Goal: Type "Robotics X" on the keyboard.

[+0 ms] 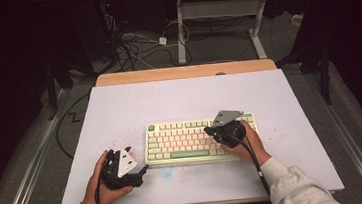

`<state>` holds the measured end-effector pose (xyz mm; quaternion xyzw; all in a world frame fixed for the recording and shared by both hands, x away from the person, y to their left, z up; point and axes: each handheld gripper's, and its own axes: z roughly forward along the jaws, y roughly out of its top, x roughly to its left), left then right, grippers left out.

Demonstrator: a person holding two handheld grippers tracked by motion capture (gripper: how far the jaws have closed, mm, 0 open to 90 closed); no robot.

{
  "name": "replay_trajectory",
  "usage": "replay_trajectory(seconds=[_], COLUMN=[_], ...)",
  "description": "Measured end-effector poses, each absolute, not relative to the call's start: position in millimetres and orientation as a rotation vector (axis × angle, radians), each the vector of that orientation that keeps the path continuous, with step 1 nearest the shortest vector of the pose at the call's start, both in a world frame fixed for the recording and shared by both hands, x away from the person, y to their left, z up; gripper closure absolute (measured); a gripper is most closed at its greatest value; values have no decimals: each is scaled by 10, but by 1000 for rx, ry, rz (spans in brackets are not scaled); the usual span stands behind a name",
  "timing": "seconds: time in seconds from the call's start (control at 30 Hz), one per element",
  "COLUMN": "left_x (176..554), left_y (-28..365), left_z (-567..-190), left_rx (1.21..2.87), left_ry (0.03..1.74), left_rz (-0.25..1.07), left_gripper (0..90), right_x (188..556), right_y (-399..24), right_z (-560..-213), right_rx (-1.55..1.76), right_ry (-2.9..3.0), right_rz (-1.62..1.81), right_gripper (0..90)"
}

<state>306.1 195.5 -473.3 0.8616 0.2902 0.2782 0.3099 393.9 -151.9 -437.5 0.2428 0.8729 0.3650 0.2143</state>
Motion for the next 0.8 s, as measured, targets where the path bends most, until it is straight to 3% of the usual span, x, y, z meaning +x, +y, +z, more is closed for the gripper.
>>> replay_trajectory(seconds=[0.27, 0.53, 0.8], left_x=[3062, 3063, 3066], left_y=[1947, 1957, 1970], left_z=[-4733, -4725, -4711], left_rx=[2279, 2273, 2246], left_ry=[771, 783, 797], left_rz=[734, 713, 698], left_gripper=[177, 195, 208], right_x=[3838, 3697, 3510], right_y=[-1663, -1800, -1954], right_z=[-4257, -4152, -4135], right_rx=[670, 641, 648], right_ry=[2350, 2288, 2198], right_rz=[1102, 1162, 1185], right_gripper=[825, 512, 308])
